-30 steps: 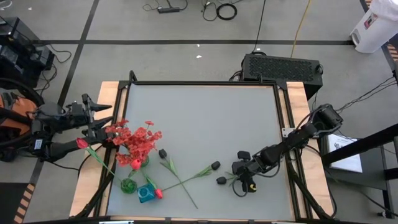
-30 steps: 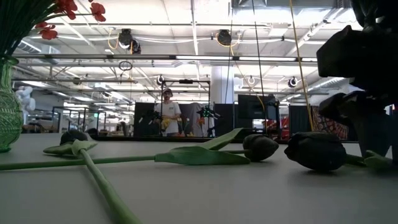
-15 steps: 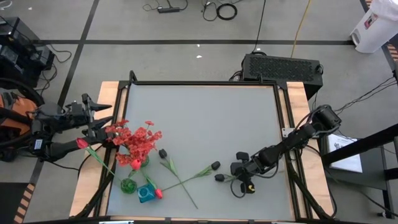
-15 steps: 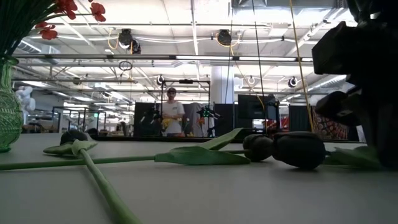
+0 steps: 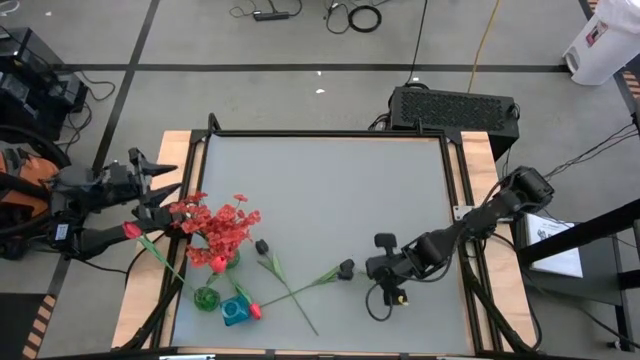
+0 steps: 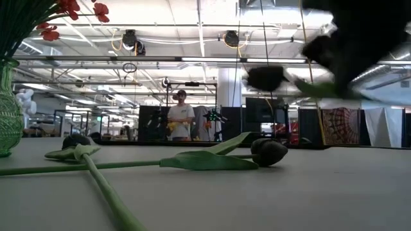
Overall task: Sort flowers into vase by color
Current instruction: Put the right black flower into the blue vase
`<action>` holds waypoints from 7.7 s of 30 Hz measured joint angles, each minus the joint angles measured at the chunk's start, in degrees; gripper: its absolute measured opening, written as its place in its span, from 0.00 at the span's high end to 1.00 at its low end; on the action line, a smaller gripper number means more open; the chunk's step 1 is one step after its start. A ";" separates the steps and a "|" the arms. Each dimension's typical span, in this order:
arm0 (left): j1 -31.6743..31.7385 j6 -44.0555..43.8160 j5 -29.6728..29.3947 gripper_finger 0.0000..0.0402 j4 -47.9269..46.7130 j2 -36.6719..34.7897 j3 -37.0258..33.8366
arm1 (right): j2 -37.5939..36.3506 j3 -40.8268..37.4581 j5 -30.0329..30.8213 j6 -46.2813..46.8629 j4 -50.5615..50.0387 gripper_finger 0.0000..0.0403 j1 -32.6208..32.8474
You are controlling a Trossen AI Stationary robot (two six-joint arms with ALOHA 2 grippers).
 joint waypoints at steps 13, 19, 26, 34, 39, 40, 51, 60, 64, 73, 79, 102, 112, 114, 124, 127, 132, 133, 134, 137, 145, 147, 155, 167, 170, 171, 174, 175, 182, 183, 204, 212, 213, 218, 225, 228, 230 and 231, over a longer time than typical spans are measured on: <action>0.01 -0.50 2.11 0.43 18.58 0.18 -1.40 | -6.50 8.28 33.73 -15.13 17.56 1.00 -5.97; 0.01 -3.45 7.61 0.43 26.74 5.07 -4.08 | -6.57 8.28 32.22 -24.34 37.45 1.00 -10.64; -0.01 -4.65 14.68 0.43 37.46 16.36 -5.25 | -6.55 8.31 28.43 -31.00 49.62 1.00 -13.72; 0.00 -6.11 23.58 0.43 44.14 31.11 -3.49 | -5.34 8.29 19.15 -30.38 53.65 1.00 -15.90; 0.01 -7.42 30.17 0.43 50.15 38.54 -2.75 | -3.49 8.28 15.87 -31.47 57.43 1.00 -16.68; -0.01 -8.51 32.15 0.43 52.21 39.94 -2.73 | -3.10 8.28 15.90 -31.47 58.22 1.00 -16.77; -0.01 -19.59 42.73 0.43 71.85 49.98 -2.64 | -1.94 8.28 11.39 -31.64 64.20 1.00 -17.67; -2.04 -19.62 42.92 0.43 78.12 56.34 -2.64 | -1.57 8.28 8.69 -31.37 67.27 1.00 -19.39; -3.31 -19.62 42.79 0.43 82.58 59.07 -2.64 | -0.18 8.28 8.13 -30.25 67.81 1.00 -20.56; -4.08 -18.88 39.24 0.43 88.18 63.61 -2.64 | 1.02 8.24 3.55 -28.45 69.38 1.00 -21.50; -4.14 -16.51 37.37 0.43 88.47 65.45 -2.64 | 1.60 8.28 0.08 -27.01 70.86 1.00 -21.38; -9.28 -11.72 35.71 0.46 89.32 66.77 -2.64 | 3.72 8.26 0.02 -24.97 71.43 1.00 -22.63; -9.28 -11.44 35.69 0.80 89.35 66.77 -2.64 | 3.72 8.26 -0.09 -25.26 71.40 1.00 -22.61; -9.28 -11.45 35.55 0.89 89.33 66.77 -2.64 | 3.72 8.26 -0.23 -25.66 71.38 1.00 -22.58; -9.13 -12.00 36.29 0.98 89.07 66.45 -2.64 | 3.72 8.26 0.06 -27.68 71.00 0.88 -22.10; -7.96 -12.08 38.90 0.98 87.35 64.49 -2.64 | 3.72 8.26 0.22 -28.47 70.64 0.83 -21.76; -4.67 -12.03 39.41 0.98 80.32 57.91 -2.64 | 3.68 8.26 0.30 -28.50 69.41 0.76 -21.41; -3.95 -12.03 39.53 0.98 78.97 56.26 -2.64 | 3.68 8.26 0.30 -28.56 68.84 0.75 -21.41; -3.23 -12.03 39.93 0.98 77.27 54.49 -2.64 | 3.68 8.26 0.30 -28.55 68.23 0.74 -21.41; -1.57 -12.09 41.99 0.98 73.22 49.45 -2.64 | 3.68 8.26 0.26 -27.60 65.10 0.71 -21.36; 0.81 -13.65 47.06 0.98 67.59 36.70 -2.64 | 3.68 8.26 0.24 -24.76 58.20 0.69 -21.36; 1.16 -16.22 47.20 0.98 67.62 34.38 -2.64 | 3.68 8.26 0.21 -24.64 58.28 0.69 -21.36; 1.14 -22.52 56.68 0.98 66.55 28.61 -2.64 | 3.68 8.26 0.17 -23.92 57.96 0.69 -21.36; -2.10 -22.57 59.58 0.98 69.46 30.52 -2.64 | 3.66 8.26 0.17 -23.92 57.81 0.69 -21.41; -3.53 -22.57 58.62 0.98 74.41 32.70 -2.64 | 3.66 8.26 0.18 -23.90 57.64 0.69 -21.45; -3.98 -22.61 58.56 0.98 76.39 33.58 -2.64 | 3.67 8.26 0.19 -23.91 57.60 0.69 -21.45; -5.49 -24.38 58.47 0.98 81.82 36.41 -2.64 | 3.67 8.26 0.18 -23.91 57.33 0.69 -21.45; -6.03 -25.85 58.48 0.98 83.35 37.39 -2.64 | 3.66 8.26 0.17 -23.91 57.17 0.69 -21.45; -11.43 -32.91 59.98 0.97 86.93 42.79 -2.64 | 3.66 8.26 0.17 -23.90 55.75 0.69 -21.45; -12.26 -33.03 59.97 0.97 86.92 43.19 -2.64 | 3.66 8.26 0.18 -23.90 55.77 0.69 -21.45; -30.46 -34.62 56.96 0.97 78.65 44.66 -2.64 | 7.47 8.24 0.22 -23.91 55.14 0.69 -21.52; -32.74 -32.30 56.48 0.97 73.56 45.42 -2.64 | 8.14 8.24 0.50 -23.90 55.40 0.69 -21.52; -33.04 -31.39 56.48 0.97 72.91 45.44 -2.64 | 8.14 8.24 0.50 -23.90 55.41 0.69 -21.51; -34.66 -26.33 55.45 0.97 68.59 45.42 -2.64 | 8.14 8.24 0.48 -23.90 55.38 0.69 -21.50; -36.49 -18.40 51.91 0.97 61.78 45.42 -2.64 | 8.14 8.24 0.48 -23.90 55.33 0.69 -21.50; -36.85 -16.33 51.82 0.97 60.11 45.39 -2.60 | 8.14 8.24 0.45 -23.90 55.06 0.69 -21.52; -37.19 -16.21 51.82 0.97 59.45 45.44 -2.60 | 8.14 8.24 0.45 -23.90 54.70 0.69 -21.52; -37.31 -16.35 51.80 0.97 59.43 45.44 -2.60 | 8.14 8.24 0.45 -23.90 54.55 0.69 -21.50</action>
